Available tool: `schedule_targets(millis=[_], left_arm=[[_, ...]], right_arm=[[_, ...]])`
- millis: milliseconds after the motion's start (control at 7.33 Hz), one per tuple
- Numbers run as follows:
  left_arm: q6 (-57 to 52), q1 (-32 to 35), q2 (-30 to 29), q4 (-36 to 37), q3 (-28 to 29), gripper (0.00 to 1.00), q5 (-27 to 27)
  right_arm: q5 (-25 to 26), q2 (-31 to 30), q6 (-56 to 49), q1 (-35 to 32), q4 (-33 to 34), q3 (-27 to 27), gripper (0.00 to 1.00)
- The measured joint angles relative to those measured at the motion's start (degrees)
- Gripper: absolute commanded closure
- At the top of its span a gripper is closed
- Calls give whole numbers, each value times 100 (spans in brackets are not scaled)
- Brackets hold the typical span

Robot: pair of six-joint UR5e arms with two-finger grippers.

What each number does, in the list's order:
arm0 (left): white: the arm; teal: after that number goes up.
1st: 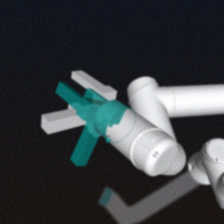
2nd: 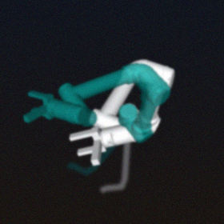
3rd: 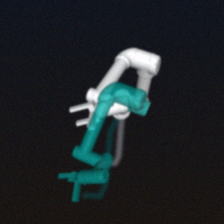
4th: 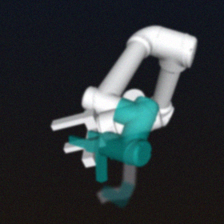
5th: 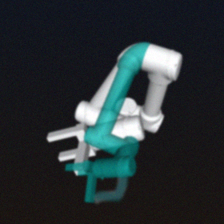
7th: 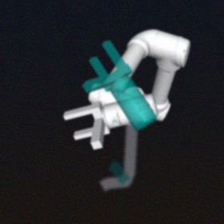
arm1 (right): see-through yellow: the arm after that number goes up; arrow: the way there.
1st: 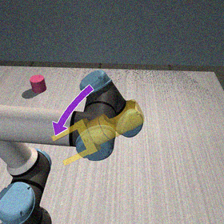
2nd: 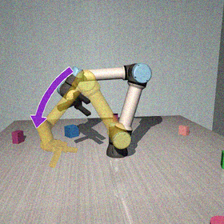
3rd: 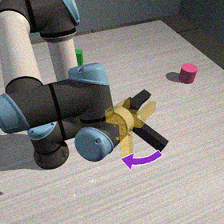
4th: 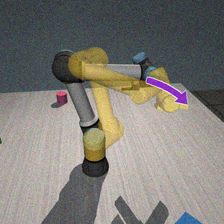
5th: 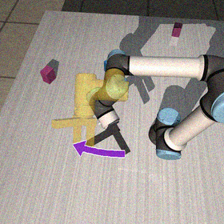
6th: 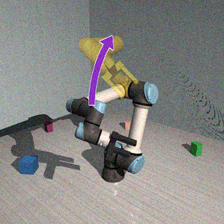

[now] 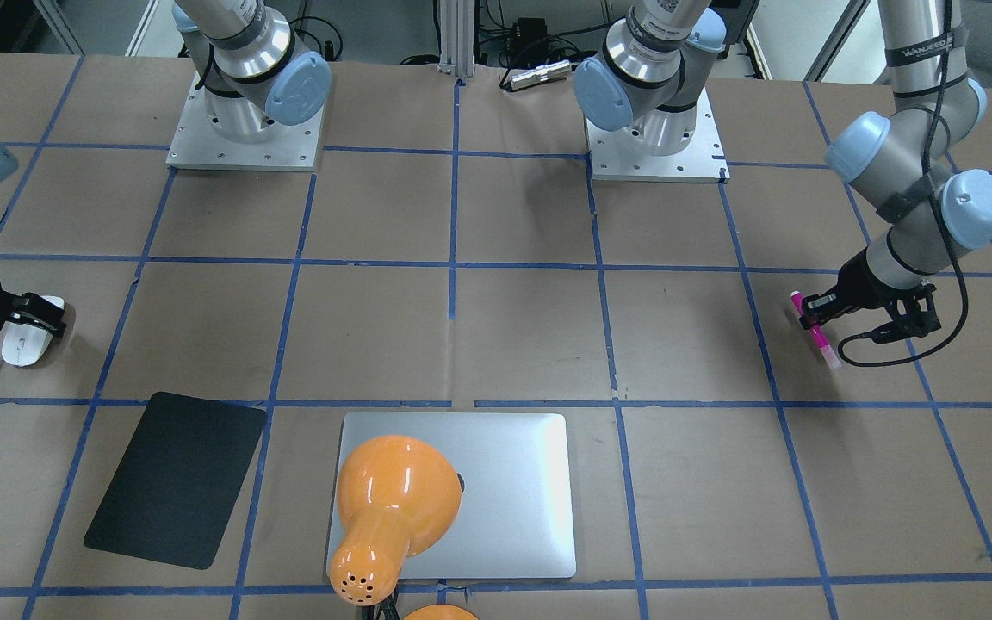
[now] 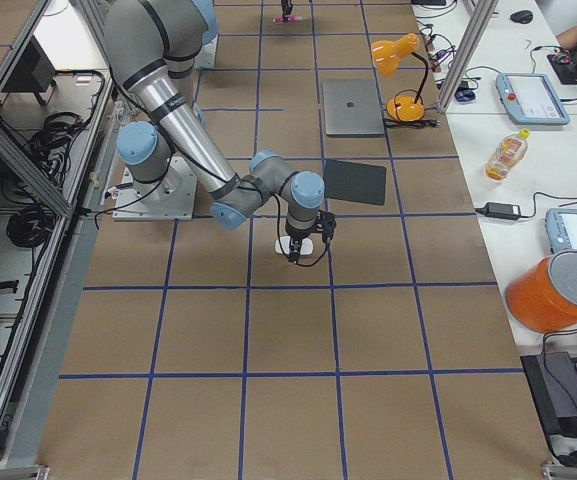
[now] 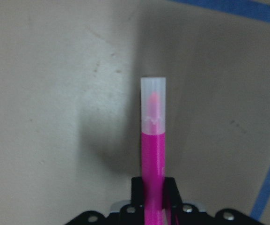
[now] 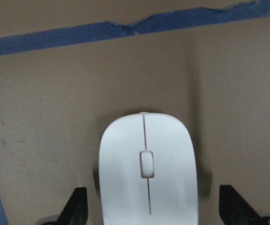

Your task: Place pen and mouse around notebook

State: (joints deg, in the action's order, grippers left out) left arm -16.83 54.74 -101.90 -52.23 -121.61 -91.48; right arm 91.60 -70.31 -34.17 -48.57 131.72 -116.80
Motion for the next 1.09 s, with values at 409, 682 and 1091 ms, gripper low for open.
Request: schedule_targets(millis=[409,682,1091], left_arm=[[3207,1705,473,-691,181,100,1],[5617,2989,383,-760,336,100,19],[9458,4795,-198,-430,659,100,527]], right_arm=[[7,51,6,-17,14,1,43],[9,27,6,-19,18,9,63],[70,-13,7,-45,-27,121,64]])
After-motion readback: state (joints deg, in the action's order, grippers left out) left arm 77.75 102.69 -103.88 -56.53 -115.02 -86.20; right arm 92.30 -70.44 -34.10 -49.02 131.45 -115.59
